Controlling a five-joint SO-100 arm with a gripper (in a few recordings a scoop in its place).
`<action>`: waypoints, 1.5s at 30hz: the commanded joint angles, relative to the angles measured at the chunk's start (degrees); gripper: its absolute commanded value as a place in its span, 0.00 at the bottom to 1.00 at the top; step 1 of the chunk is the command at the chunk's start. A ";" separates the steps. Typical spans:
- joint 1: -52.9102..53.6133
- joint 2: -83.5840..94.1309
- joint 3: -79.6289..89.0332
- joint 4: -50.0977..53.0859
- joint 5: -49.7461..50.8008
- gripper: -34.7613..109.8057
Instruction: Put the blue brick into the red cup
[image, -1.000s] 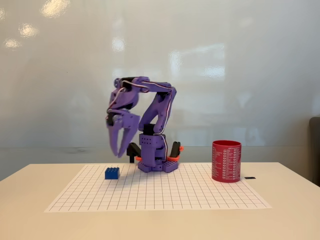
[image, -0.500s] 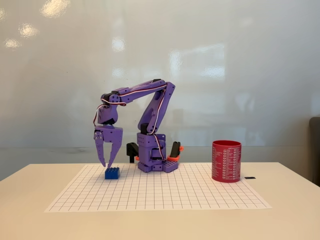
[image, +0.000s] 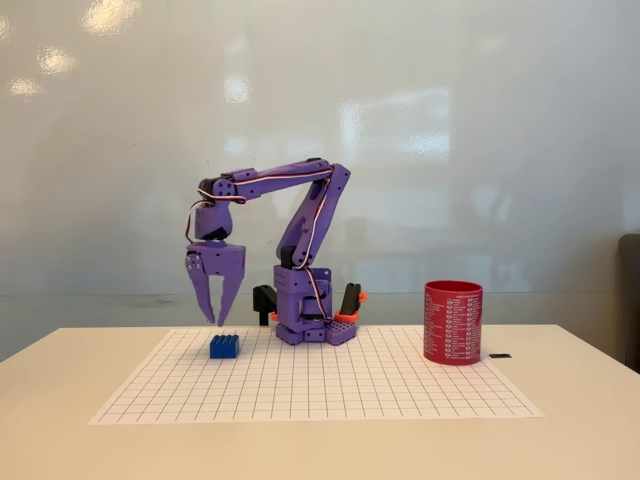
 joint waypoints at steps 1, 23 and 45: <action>-2.55 -1.32 -7.56 9.76 4.04 0.24; -2.64 1.41 3.60 -10.99 -0.35 0.24; -2.99 1.58 3.69 1.67 5.63 0.81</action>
